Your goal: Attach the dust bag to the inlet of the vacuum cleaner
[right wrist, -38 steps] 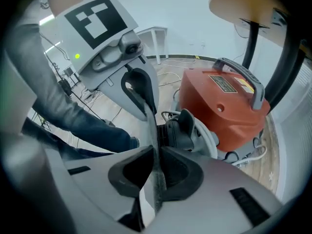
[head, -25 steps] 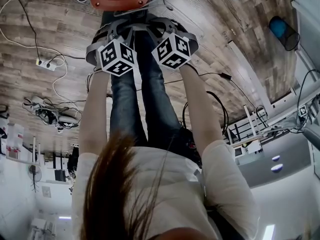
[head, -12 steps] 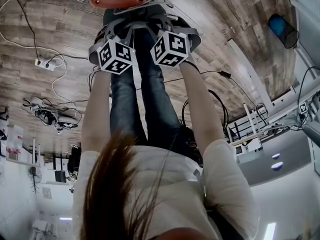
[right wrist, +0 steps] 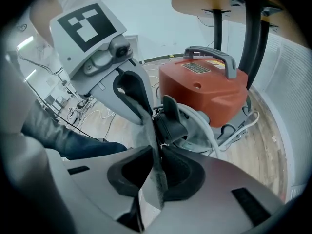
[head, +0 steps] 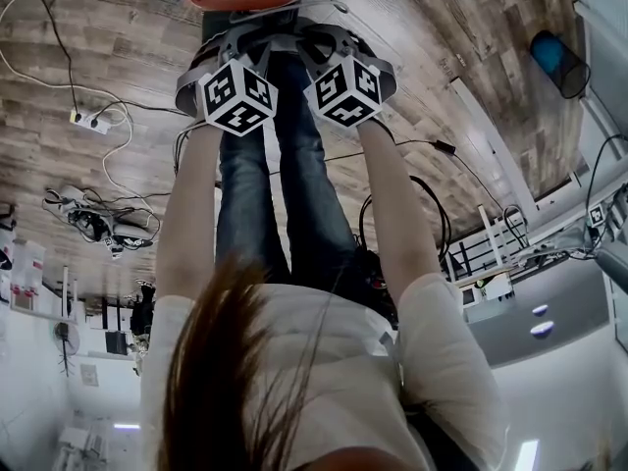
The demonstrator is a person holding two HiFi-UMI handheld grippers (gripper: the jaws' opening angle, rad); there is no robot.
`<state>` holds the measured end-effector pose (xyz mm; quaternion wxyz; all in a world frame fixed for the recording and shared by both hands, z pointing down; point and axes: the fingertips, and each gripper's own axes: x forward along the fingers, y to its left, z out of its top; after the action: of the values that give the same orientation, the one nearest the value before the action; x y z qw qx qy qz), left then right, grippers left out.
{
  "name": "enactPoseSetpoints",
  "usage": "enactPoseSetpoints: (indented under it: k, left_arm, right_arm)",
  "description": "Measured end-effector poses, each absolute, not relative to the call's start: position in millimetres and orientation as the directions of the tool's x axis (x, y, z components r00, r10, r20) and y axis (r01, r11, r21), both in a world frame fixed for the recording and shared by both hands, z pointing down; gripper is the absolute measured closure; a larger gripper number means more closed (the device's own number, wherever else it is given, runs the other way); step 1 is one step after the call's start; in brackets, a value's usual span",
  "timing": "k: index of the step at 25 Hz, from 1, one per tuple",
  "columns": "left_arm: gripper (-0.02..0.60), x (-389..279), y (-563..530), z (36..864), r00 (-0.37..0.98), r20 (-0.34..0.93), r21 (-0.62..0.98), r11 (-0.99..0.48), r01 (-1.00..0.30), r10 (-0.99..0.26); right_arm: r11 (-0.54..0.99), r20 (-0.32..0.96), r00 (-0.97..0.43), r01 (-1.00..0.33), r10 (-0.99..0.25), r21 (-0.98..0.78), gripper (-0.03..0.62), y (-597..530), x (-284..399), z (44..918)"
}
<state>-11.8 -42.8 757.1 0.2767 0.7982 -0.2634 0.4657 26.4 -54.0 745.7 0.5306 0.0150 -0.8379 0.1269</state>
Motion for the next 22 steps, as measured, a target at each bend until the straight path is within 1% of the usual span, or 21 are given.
enactPoseSetpoints:
  k: [4, 6, 7, 10, 13, 18, 22]
  left_arm:
    - [0.491, -14.4, -40.5, 758.8, 0.429, 0.887, 0.206, -0.683, -0.701, -0.173]
    - [0.473, -16.3, -41.1, 760.3, 0.423, 0.889, 0.212, -0.662, -0.719, -0.174]
    - [0.454, -17.8, -41.4, 761.2, 0.419, 0.891, 0.218, -0.646, -0.732, -0.174]
    - [0.396, -24.2, -42.2, 763.9, 0.413, 0.895, 0.245, -0.590, -0.769, -0.166]
    - [0.365, -26.2, -41.9, 762.6, 0.407, 0.898, 0.250, -0.568, -0.784, -0.167]
    - [0.357, -25.5, -37.4, 758.2, 0.403, 0.898, 0.257, -0.532, -0.807, -0.177]
    - [0.359, -26.1, -34.6, 751.0, 0.395, 0.899, 0.247, -0.527, -0.813, -0.188]
  right_arm:
    - [0.971, 0.899, -0.419, -0.133, 0.124, -0.196, 0.529, -52.1, 24.5, 745.9]
    - [0.965, 0.892, -0.429, -0.144, 0.139, -0.220, 0.526, -52.3, 25.1, 745.5]
    - [0.960, 0.888, -0.437, -0.159, 0.141, -0.230, 0.515, -52.8, 25.9, 744.6]
    - [0.948, 0.879, -0.460, -0.204, 0.125, -0.242, 0.456, -55.8, 29.2, 740.3]
    - [0.940, 0.872, -0.477, -0.235, 0.111, -0.248, 0.424, -59.7, 33.0, 735.5]
    - [0.931, 0.862, -0.497, -0.261, 0.096, -0.254, 0.404, -62.3, 34.1, 728.5]
    - [0.907, 0.848, -0.525, -0.318, 0.073, -0.275, 0.396, -64.3, 34.4, 720.5]
